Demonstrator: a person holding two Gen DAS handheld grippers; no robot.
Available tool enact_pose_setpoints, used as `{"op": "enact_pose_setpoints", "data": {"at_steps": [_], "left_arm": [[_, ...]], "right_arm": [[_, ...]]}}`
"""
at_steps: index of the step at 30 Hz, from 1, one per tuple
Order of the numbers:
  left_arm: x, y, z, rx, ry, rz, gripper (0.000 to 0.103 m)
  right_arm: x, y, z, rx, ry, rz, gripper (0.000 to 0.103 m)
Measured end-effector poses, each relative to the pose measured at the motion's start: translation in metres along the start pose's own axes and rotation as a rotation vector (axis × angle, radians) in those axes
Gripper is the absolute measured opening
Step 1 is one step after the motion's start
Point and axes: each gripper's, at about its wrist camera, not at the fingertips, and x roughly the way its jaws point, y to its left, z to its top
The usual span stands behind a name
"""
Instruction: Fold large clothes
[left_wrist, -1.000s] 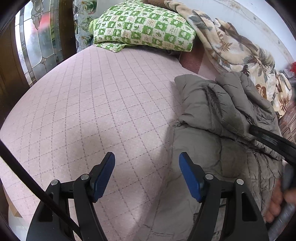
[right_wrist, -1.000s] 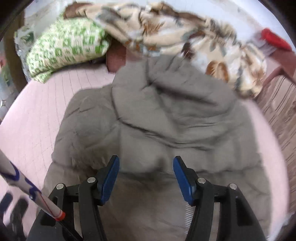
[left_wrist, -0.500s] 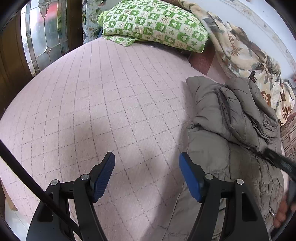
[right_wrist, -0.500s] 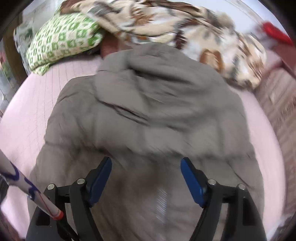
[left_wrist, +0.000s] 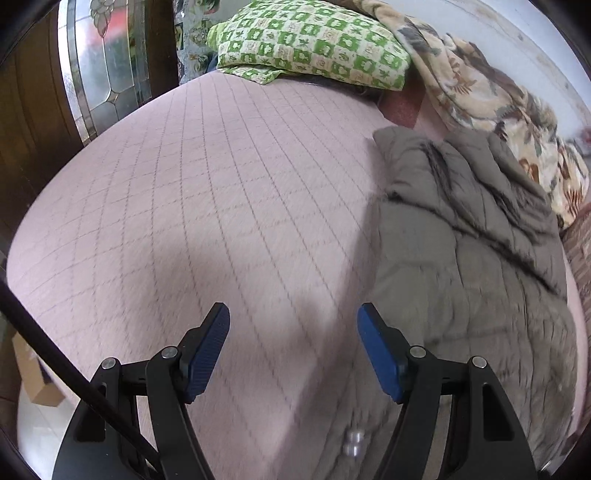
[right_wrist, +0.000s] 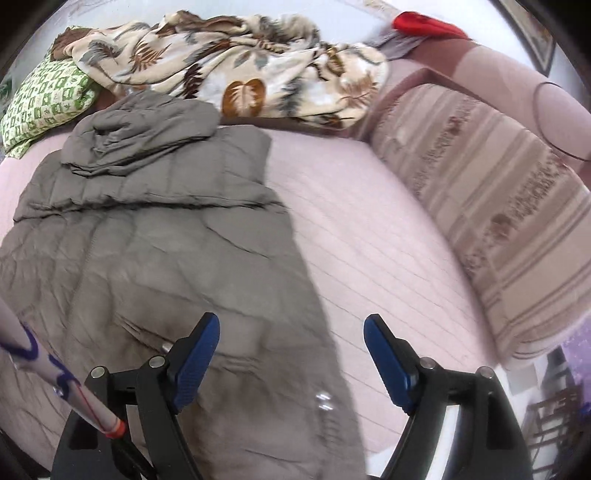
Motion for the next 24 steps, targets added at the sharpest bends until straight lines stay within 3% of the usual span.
{"op": "enact_pose_setpoints", "data": {"at_steps": [7,10,15,19,24], "left_arm": [[-0.024,-0.013,-0.022,0.086,0.009,0.036,0.071],[-0.024,-0.012,-0.023,0.083,0.048,0.004,0.071],[-0.007,0.004,-0.015,-0.004,0.16,-0.153,0.071],[0.015,0.018,-0.01,-0.078,0.244,-0.281,0.071],[0.045,0.024,-0.012,-0.165,0.35,-0.467,0.071]], "right_arm": [[0.001,-0.015,-0.02,-0.026,-0.042,-0.006,0.085],[0.006,-0.027,-0.026,0.004,-0.032,0.035,0.086],[0.036,-0.075,-0.038,0.191,0.064,0.157,0.087],[0.071,-0.117,-0.06,0.395,0.149,0.318,0.088],[0.098,-0.133,-0.083,0.568,0.178,0.514,0.088]]}}
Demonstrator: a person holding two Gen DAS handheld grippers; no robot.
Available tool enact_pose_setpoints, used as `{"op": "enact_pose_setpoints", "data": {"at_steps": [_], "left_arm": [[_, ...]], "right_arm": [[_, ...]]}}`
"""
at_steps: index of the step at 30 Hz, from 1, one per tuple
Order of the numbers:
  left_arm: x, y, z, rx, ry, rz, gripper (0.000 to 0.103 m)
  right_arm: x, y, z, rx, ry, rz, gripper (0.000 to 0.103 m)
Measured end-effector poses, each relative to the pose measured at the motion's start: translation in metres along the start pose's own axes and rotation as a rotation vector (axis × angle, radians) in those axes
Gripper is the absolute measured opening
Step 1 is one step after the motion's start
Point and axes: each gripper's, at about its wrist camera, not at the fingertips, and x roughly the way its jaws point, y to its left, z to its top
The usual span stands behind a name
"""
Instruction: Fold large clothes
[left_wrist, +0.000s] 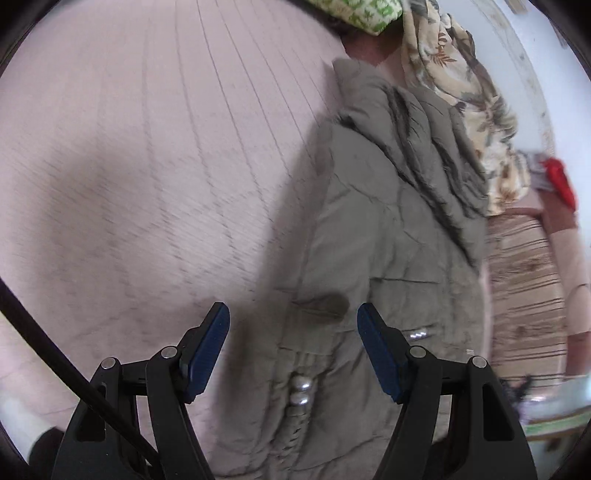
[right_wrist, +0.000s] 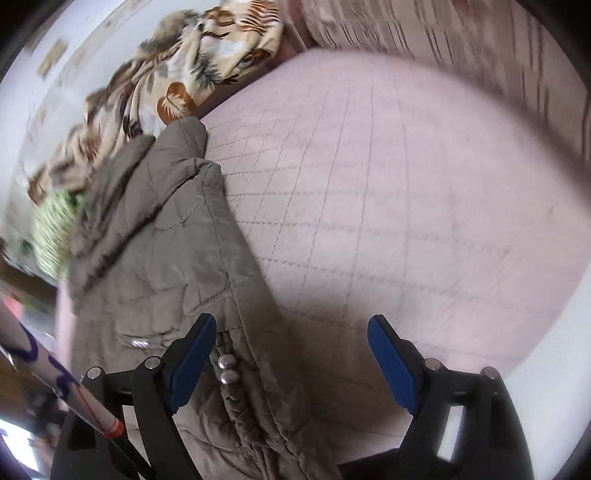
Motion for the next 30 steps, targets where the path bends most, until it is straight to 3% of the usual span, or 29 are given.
{"op": "enact_pose_setpoints", "data": {"at_steps": [2,4,12,15,20,24,30], "left_arm": [[0.0,-0.002,-0.002,-0.007,-0.005,-0.031,0.071],[0.002,-0.002,-0.008,-0.028,0.037,-0.13,0.071],[-0.005,-0.003,-0.038,-0.035,0.019,-0.131,0.071],[-0.01,-0.01,-0.052,0.016,-0.007,-0.06,0.071],[-0.015,-0.034,-0.079,0.164,-0.064,0.169,0.071],[-0.014,-0.053,-0.096,0.25,-0.1,0.297,0.071],[-0.014,-0.064,-0.107,0.332,-0.119,0.403,0.071]], "right_arm": [[0.008,-0.006,-0.005,0.048,0.02,0.086,0.088],[0.012,-0.004,-0.01,0.057,0.024,0.135,0.088],[0.014,0.011,-0.021,-0.005,0.048,0.139,0.088],[0.015,0.016,-0.029,-0.024,0.068,0.151,0.088],[0.015,0.034,-0.051,-0.105,0.094,0.151,0.088],[0.011,0.043,-0.063,-0.145,0.095,0.157,0.088],[0.011,0.04,-0.066,-0.139,0.098,0.165,0.088]]}}
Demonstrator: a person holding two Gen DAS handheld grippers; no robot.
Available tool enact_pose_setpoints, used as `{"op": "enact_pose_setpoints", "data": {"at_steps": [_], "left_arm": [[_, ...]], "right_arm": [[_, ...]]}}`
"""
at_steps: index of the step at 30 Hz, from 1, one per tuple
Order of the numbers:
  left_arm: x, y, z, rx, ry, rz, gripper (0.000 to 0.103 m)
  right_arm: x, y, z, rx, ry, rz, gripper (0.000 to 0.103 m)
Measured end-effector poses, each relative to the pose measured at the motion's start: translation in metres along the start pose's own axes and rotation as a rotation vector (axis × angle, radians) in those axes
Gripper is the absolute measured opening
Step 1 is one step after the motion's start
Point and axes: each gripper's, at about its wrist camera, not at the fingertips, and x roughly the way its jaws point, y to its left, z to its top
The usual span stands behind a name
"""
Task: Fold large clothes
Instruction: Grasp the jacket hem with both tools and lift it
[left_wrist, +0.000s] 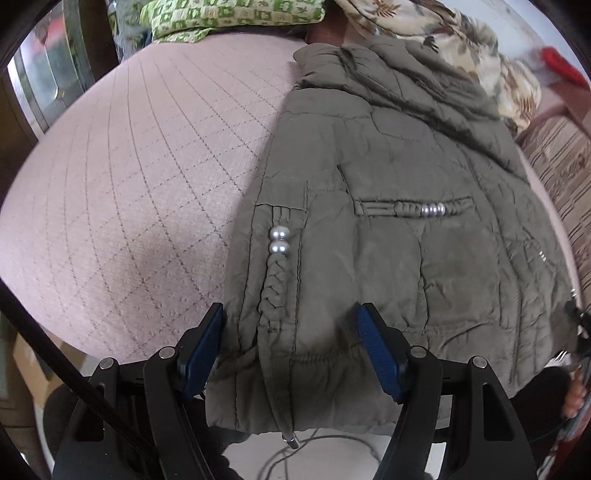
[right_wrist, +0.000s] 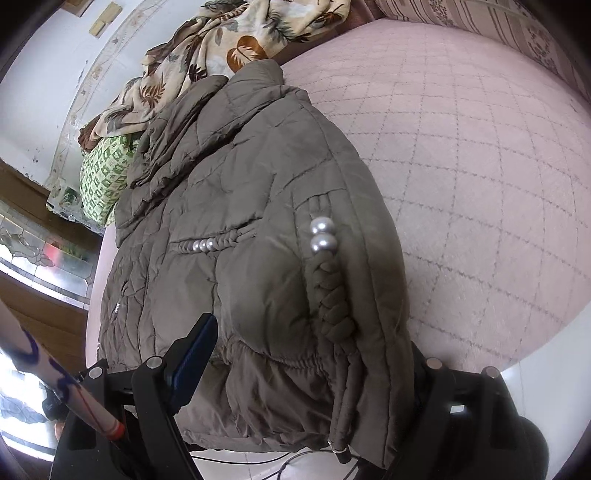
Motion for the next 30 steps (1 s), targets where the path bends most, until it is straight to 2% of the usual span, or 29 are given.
{"op": "enact_pose_setpoints", "data": {"at_steps": [21,25,28,30], "left_arm": [[0.008,-0.008,-0.001,0.009,0.012,0.051,0.072],[0.01,-0.008,-0.001,0.003,0.015,0.055,0.073],[0.01,-0.009,-0.002,0.004,0.016,0.052,0.073],[0.009,-0.006,-0.001,-0.007,0.021,0.018,0.073]], "right_arm": [[0.002,-0.01,-0.012,0.041,0.003,0.072,0.088],[0.001,-0.013,-0.012,0.055,0.004,0.13,0.079],[-0.002,-0.017,-0.014,0.076,0.003,0.225,0.074],[-0.002,-0.021,-0.014,0.096,0.006,0.288,0.073]]}}
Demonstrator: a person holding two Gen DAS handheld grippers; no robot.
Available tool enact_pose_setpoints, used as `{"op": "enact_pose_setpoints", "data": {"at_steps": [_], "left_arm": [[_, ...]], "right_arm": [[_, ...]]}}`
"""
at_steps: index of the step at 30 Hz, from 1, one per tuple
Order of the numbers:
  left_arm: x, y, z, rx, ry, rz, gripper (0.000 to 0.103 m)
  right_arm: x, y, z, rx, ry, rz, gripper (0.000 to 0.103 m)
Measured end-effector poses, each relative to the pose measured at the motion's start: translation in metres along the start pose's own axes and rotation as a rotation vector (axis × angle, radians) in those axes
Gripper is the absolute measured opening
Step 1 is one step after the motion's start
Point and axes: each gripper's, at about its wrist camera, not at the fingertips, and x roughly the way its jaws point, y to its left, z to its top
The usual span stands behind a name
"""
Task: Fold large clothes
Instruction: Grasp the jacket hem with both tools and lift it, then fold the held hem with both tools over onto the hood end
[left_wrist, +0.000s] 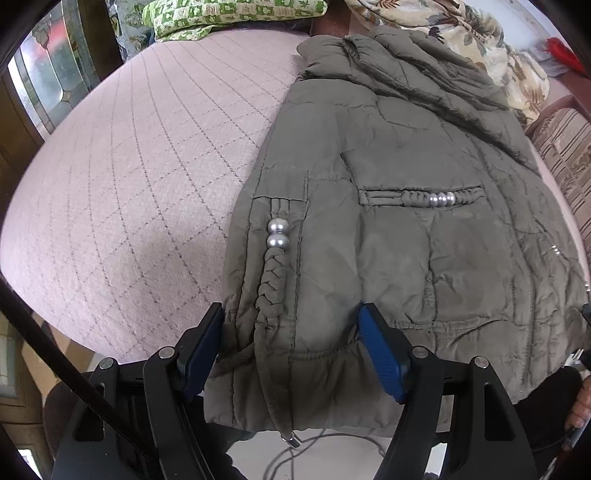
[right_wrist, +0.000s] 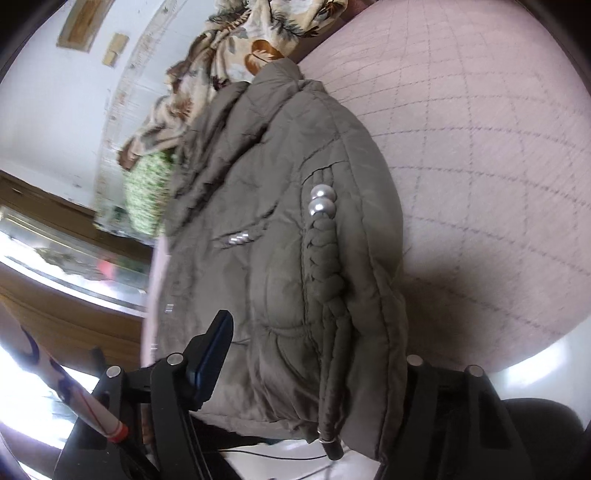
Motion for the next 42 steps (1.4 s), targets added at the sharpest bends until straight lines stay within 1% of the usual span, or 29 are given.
{"op": "enact_pose_setpoints", "data": {"at_steps": [1,3,4,6,8,10,12,16,21,24,25,27,29,30,31,32,33,34,36,39,42], "left_arm": [[0.0,0.002,0.001,-0.01,0.002,-0.02,0.073],[-0.002,0.014,0.003,-0.073,0.002,-0.104,0.073],[-0.003,0.023,0.005,-0.122,0.004,-0.162,0.073],[-0.001,0.046,0.01,-0.236,0.004,-0.306,0.072],[0.005,0.062,0.013,-0.306,0.009,-0.41,0.072],[0.014,0.072,0.017,-0.336,0.025,-0.485,0.072],[0.024,0.079,0.018,-0.355,0.043,-0.527,0.072],[0.029,0.087,0.014,-0.387,0.044,-0.622,0.072],[0.025,0.077,0.0,-0.331,0.053,-0.657,0.072],[0.027,0.069,-0.011,-0.32,0.096,-0.728,0.072],[0.028,0.065,-0.015,-0.315,0.105,-0.74,0.072],[0.029,0.056,-0.019,-0.297,0.11,-0.723,0.072],[0.027,0.048,-0.018,-0.29,0.102,-0.676,0.072],[0.025,0.046,-0.017,-0.291,0.099,-0.644,0.067],[0.023,0.045,-0.016,-0.29,0.095,-0.611,0.055],[0.019,0.043,-0.015,-0.284,0.091,-0.574,0.048],[0.013,0.04,-0.013,-0.274,0.086,-0.54,0.037],[0.008,0.039,-0.013,-0.267,0.078,-0.528,0.032],[-0.007,0.034,-0.009,-0.244,0.04,-0.495,0.028],[-0.039,0.026,-0.007,-0.196,-0.042,-0.456,0.025],[-0.06,0.025,-0.01,-0.162,-0.083,-0.438,0.024]], "right_arm": [[0.0,-0.002,0.0,0.013,0.004,0.015,0.073],[0.001,-0.007,0.0,0.039,0.005,0.02,0.073],[0.002,-0.007,0.001,0.047,0.009,0.021,0.073],[0.004,-0.006,0.001,0.049,0.015,0.018,0.073],[0.006,-0.004,0.0,0.041,0.023,0.012,0.073],[0.01,-0.002,0.0,0.037,0.034,0.003,0.073],[0.012,-0.001,0.0,0.036,0.041,-0.003,0.073],[0.014,0.0,-0.001,0.029,0.043,-0.011,0.073],[0.017,0.005,-0.004,0.006,0.06,-0.019,0.073],[0.023,0.01,-0.01,-0.01,0.076,-0.01,0.073],[0.025,0.013,-0.012,-0.019,0.083,-0.01,0.073],[0.029,0.017,-0.016,-0.033,0.087,-0.02,0.073],[0.031,0.02,-0.017,-0.047,0.083,-0.042,0.073],[0.031,0.02,-0.018,-0.051,0.079,-0.054,0.069],[0.031,0.022,-0.019,-0.057,0.071,-0.078,0.064],[0.031,0.023,-0.02,-0.063,0.065,-0.104,0.051],[0.031,0.025,-0.02,-0.066,0.06,-0.127,0.043],[0.029,0.026,-0.021,-0.065,0.052,-0.131,0.04],[0.024,0.028,-0.022,-0.072,0.038,-0.134,0.031],[0.012,0.038,-0.023,-0.08,0.013,-0.11,0.026],[-0.003,0.048,-0.028,-0.111,0.006,-0.093,0.025]]}}
